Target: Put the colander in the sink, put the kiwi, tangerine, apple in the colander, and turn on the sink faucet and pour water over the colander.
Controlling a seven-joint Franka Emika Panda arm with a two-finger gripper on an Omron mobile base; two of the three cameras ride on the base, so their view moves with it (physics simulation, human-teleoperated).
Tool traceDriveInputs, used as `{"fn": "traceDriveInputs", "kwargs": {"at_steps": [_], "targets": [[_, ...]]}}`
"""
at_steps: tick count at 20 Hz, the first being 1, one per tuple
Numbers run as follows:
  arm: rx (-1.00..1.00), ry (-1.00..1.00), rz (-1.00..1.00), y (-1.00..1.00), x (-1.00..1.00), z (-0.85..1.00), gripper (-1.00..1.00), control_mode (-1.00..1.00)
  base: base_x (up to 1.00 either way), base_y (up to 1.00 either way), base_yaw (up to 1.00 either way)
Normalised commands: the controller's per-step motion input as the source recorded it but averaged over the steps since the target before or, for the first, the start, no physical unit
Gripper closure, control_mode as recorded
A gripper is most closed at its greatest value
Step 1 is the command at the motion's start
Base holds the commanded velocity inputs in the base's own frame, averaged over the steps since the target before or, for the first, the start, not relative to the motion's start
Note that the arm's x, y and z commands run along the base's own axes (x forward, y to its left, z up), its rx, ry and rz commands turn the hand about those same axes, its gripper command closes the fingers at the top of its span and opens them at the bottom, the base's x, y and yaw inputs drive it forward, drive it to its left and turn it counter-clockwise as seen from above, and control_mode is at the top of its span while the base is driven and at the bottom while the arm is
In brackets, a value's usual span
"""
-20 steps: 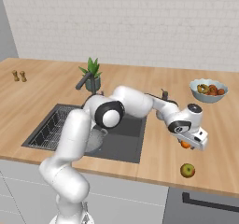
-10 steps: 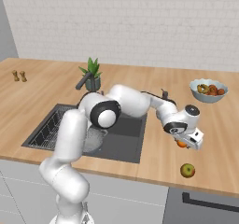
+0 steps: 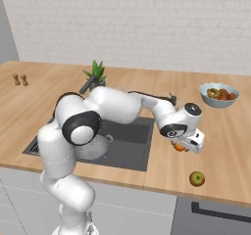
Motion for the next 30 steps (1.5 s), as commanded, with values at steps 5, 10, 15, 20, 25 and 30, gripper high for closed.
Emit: {"fn": "traceDriveInputs", "kwargs": {"at_steps": [5, 10, 15, 20, 25, 30], "targets": [[0.00, -0.17, 0.21, 0.49, -0.57, 0.55, 1.00, -1.00, 0.00, 0.00, 0.00], [0.00, -0.19, 0.24, 0.89, -0.26, 0.37, 1.00, -1.00, 0.00, 0.00, 0.00], [0.00, 0.00, 0.26, 0.91, -0.03, 0.21, 1.00, -1.00, 0.00, 0.00, 0.00], [0.00, 0.04, 0.24, 0.82, 0.00, 0.06, 1.00, -1.00, 0.00, 0.00, 0.00], [0.00, 0.04, 0.21, 0.76, 0.03, 0.00, 1.00, -1.00, 0.00, 0.00, 0.00], [0.00, 0.12, 0.23, 0.57, 0.23, -0.02, 1.00, -1.00, 0.00, 0.00, 0.00]]}}
